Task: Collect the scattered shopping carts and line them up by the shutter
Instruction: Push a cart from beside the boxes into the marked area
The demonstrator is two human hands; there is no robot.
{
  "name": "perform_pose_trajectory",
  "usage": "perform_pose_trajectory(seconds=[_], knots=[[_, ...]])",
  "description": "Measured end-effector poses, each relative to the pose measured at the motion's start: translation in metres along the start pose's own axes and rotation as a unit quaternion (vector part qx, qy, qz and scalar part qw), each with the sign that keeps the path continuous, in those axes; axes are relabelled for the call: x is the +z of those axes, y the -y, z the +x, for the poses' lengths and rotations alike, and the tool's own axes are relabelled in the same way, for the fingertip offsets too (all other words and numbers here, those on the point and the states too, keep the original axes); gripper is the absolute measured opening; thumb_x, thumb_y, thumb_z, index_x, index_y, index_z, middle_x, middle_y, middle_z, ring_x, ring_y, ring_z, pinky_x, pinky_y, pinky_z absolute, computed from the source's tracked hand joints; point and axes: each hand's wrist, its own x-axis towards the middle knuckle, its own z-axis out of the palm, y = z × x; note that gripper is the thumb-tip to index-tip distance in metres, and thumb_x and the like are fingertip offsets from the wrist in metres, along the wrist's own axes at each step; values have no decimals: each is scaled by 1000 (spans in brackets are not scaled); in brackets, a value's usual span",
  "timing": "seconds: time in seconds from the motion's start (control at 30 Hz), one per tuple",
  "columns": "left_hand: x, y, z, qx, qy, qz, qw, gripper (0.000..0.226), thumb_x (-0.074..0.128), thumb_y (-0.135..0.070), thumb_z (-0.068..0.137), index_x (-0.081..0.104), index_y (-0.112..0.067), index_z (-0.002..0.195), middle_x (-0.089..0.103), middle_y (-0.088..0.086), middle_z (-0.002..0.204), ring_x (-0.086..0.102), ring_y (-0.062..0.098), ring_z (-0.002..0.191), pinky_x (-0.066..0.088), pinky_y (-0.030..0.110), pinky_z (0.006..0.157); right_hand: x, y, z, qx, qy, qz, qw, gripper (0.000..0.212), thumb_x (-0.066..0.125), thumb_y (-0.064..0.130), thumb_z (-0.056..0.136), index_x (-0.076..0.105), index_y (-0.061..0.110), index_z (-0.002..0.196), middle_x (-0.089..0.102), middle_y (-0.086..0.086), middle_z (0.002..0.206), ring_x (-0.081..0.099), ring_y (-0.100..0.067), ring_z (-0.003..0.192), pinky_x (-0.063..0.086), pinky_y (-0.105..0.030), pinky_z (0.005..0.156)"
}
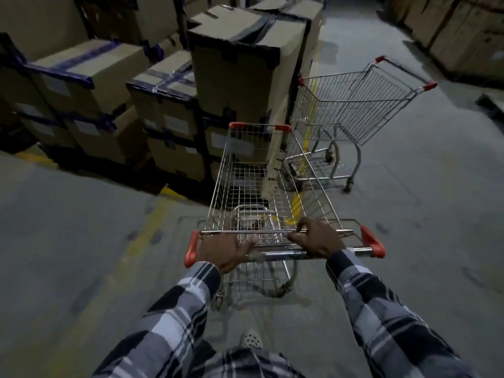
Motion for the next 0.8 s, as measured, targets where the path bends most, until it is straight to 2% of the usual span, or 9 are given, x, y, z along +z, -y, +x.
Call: perform_pose_trajectory(seconds=[0.07, 0.17, 0.23, 0.3, 0.4, 0.5, 0.6, 0.7, 0.8], knots=[[0, 8, 16, 12, -11, 1, 1000, 102, 1, -89, 81, 69, -15, 61, 66, -2, 63, 65, 14, 70, 15, 57, 112, 1, 2, 6, 11, 11, 9, 1000, 49, 51, 72, 81, 51, 25, 94, 58, 5, 77, 57, -18, 75, 42, -32, 70], [-6, 22, 40, 32, 17, 0, 999, 107, -6, -92, 76, 67, -16, 57, 64, -4, 57, 64, 9, 69, -1, 65, 113, 1, 13, 15, 30, 20, 19, 999, 63, 36, 85, 73, 47, 24, 88, 63, 4, 77, 60, -19, 73, 50, -35, 76], [-13, 33, 53, 49, 39, -2, 998, 111, -8, -93, 73, 69, -14, 59, 65, -4, 55, 64, 7, 70, -6, 66, 112, 3, 20, 17, 50, 26, 8, 998, 77, 23, 92, 70, 53, 22, 81, 66, 1, 71, 62, -19, 69, 52, -39, 79], [-24, 41, 62, 64, 61, -2, 996, 113, -7, -94, 72, 71, -14, 60, 67, -3, 56, 64, 8, 72, -6, 68, 111, 3, 32, 13, 82, 54, -23, 995, 90, 14, 93, 72, 64, 19, 73, 68, -1, 59, 65, -15, 63, 51, -35, 80], [-36, 52, 64, 100, 103, 9, 990, 109, -1, -93, 76, 73, -14, 66, 69, -1, 58, 66, 10, 72, -5, 67, 111, 3, 52, -1, 122, 67, -39, 989, 96, 16, 91, 76, 70, 13, 62, 66, -1, 50, 66, -11, 55, 50, -31, 78], [-36, 68, 63, 133, 90, 27, 987, 110, 1, -102, 63, 69, -15, 62, 66, -5, 58, 65, 10, 73, -9, 70, 109, 9, 72, -16, 136, 51, -42, 988, 96, 16, 90, 76, 68, 13, 55, 58, 1, 43, 63, -12, 49, 51, -29, 76], [-28, 79, 61, 177, 84, 49, 979, 108, 6, -106, 56, 67, -17, 62, 65, -12, 66, 63, 11, 79, -6, 71, 108, 18, 82, -35, 141, 23, -50, 988, 95, 16, 89, 77, 67, 13, 53, 59, 0, 48, 62, -12, 55, 48, -32, 75], [-26, 87, 53, 221, 91, 54, 970, 108, 6, -106, 57, 69, -18, 62, 65, -13, 62, 63, 8, 74, -6, 72, 107, 30, 90, -61, 140, -1, -54, 989, 100, 10, 93, 73, 66, 12, 56, 62, -4, 53, 62, -16, 57, 51, -35, 76], [-26, 90, 41, 242, 97, 64, 963, 108, 6, -106, 57, 69, -18, 64, 66, -14, 62, 63, 7, 73, -6, 71, 107, 40, 97, -89, 148, -16, -55, 987, 100, 12, 98, 67, 56, 9, 53, 57, -4, 49, 58, -18, 51, 50, -30, 64]])
